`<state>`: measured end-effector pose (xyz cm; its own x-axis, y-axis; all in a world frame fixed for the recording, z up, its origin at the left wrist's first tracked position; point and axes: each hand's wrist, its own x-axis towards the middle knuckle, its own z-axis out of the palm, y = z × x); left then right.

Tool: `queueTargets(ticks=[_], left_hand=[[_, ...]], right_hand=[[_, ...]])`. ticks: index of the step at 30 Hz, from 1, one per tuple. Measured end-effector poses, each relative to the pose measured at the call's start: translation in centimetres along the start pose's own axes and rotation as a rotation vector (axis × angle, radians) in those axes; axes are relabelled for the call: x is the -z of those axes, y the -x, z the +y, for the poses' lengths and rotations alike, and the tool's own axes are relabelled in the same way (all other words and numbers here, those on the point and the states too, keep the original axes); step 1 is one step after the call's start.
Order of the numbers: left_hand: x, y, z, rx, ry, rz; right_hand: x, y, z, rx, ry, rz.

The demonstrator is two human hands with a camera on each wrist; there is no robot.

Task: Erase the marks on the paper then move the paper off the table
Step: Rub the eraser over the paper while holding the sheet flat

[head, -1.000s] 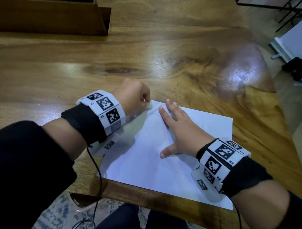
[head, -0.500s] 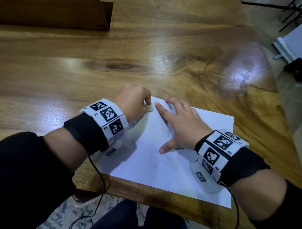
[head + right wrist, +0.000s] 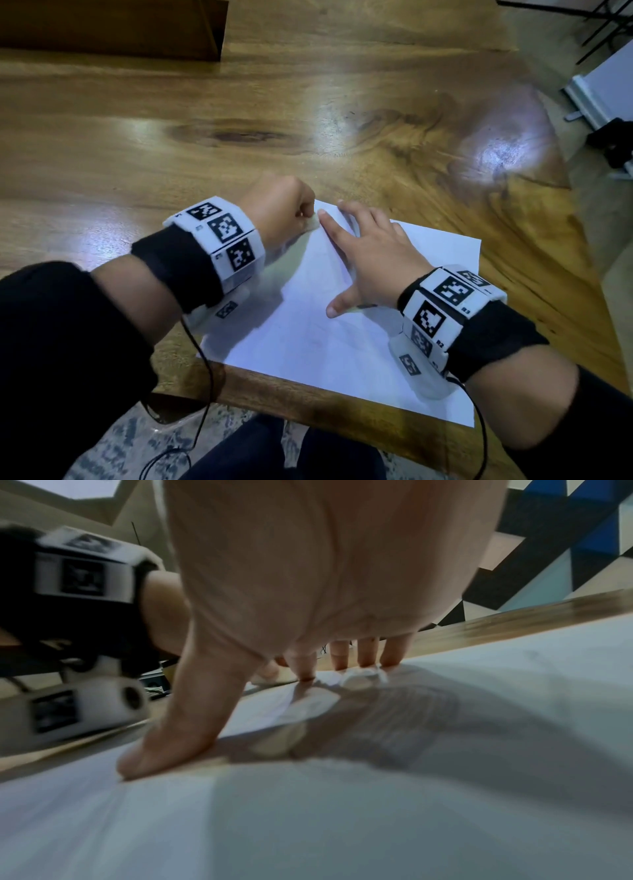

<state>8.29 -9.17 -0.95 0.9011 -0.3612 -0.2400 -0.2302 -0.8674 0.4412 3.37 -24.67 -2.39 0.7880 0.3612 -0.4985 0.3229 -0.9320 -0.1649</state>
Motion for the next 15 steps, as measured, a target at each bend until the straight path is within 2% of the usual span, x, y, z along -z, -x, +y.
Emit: queueTargets(ticks=[3, 4, 8, 9, 10, 13, 14, 15], left_hand=[[-0.3, 1.6, -0.4, -0.081, -0.047, -0.178], [-0.2, 1.6, -0.5, -0.092, -0.049, -0.191], [-0.3, 0.7, -0.8, -0.067, -0.029, -0.011], [-0.5, 1.0, -0.9, -0.071, -0.040, -0.004], [-0.6, 1.5, -1.0, -0.087, -0.059, -0.040], [-0.3, 2.9, -1.2, -0.105, -0.116, -0.297], [-0.1, 2.7, -1.2, -0.098, -0.115, -0.326], [0.1, 2.3, -1.0, -0.091, -0.106, -0.298]], right_hand=[[0.0, 0.0, 0.0, 0.002, -0.004, 0.007], [0.0, 0.0, 0.0, 0.002, -0.003, 0.007], [0.1, 0.1, 0.0, 0.000, -0.001, -0.003], [0.1, 0.1, 0.0, 0.000, 0.002, -0.005], [0.1, 0.1, 0.0, 0.000, 0.005, -0.006], [0.1, 0.0, -0.1, 0.000, 0.010, -0.004], [0.1, 0.0, -0.1, -0.001, 0.010, -0.005], [0.1, 0.0, -0.1, -0.001, 0.011, -0.007]])
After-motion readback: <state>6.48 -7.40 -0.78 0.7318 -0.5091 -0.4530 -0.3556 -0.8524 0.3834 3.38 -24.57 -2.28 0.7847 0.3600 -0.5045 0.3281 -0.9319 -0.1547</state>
